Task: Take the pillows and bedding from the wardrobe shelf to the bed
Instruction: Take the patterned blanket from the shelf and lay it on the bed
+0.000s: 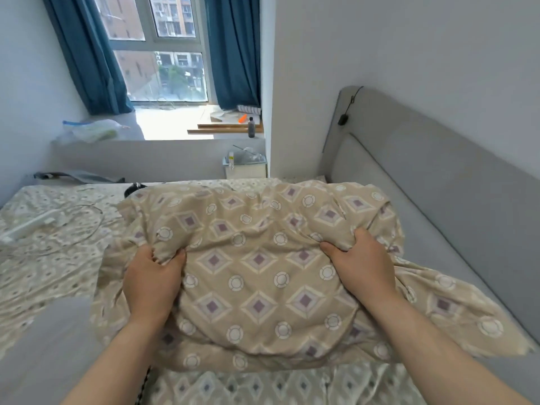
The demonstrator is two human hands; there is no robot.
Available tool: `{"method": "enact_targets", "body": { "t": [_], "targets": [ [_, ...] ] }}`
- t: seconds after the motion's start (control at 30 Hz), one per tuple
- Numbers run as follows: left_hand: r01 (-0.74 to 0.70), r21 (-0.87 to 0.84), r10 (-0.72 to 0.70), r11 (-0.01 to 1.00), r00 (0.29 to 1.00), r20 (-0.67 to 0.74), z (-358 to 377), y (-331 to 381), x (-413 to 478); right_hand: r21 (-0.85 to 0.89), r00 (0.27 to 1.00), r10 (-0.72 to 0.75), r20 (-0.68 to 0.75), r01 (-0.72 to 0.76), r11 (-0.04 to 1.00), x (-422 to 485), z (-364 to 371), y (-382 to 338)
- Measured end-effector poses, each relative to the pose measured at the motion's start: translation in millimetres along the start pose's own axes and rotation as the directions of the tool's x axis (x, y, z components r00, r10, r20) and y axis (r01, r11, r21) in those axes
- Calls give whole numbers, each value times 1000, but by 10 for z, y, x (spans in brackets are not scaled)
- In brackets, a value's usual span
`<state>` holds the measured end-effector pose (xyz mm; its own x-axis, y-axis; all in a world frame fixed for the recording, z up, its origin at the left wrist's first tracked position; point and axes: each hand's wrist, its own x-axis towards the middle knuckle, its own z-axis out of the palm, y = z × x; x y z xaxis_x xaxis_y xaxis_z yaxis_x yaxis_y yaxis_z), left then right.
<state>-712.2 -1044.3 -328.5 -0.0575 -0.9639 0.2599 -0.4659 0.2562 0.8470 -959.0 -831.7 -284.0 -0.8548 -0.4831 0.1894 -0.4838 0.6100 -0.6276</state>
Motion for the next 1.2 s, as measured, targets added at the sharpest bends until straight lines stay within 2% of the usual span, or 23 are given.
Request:
{"method": "enact_targets", "body": {
  "t": [0.23,0.57,0.77,1.0,1.1,1.2],
  "targets": [
    [106,57,-112,993,987,116,662,-975,-431,-9,988,112,104,-111,994,-180,922,890],
    [287,210,-311,935,946,91,1364,-2447,-954,-36,952,194,238,-191,981,-521,2357,1877],
    [349,326,-418,878,893,169,1599,-3104,-1233,-125,892,323,317,-299,946,-895,2894,2457],
    [370,481,-521,795,822,229,1619,-3347,-1340,-242,797,441,412,-371,896,-966,3027,2604],
    [369,578,-560,727,807,189,1515,-3282,-1235,-320,815,463,348,-360,876,-925,2951,2586],
    [360,563,-537,744,824,182,1433,-3085,-1056,-346,842,446,302,-339,875,-780,2833,2416]
  ]
}}
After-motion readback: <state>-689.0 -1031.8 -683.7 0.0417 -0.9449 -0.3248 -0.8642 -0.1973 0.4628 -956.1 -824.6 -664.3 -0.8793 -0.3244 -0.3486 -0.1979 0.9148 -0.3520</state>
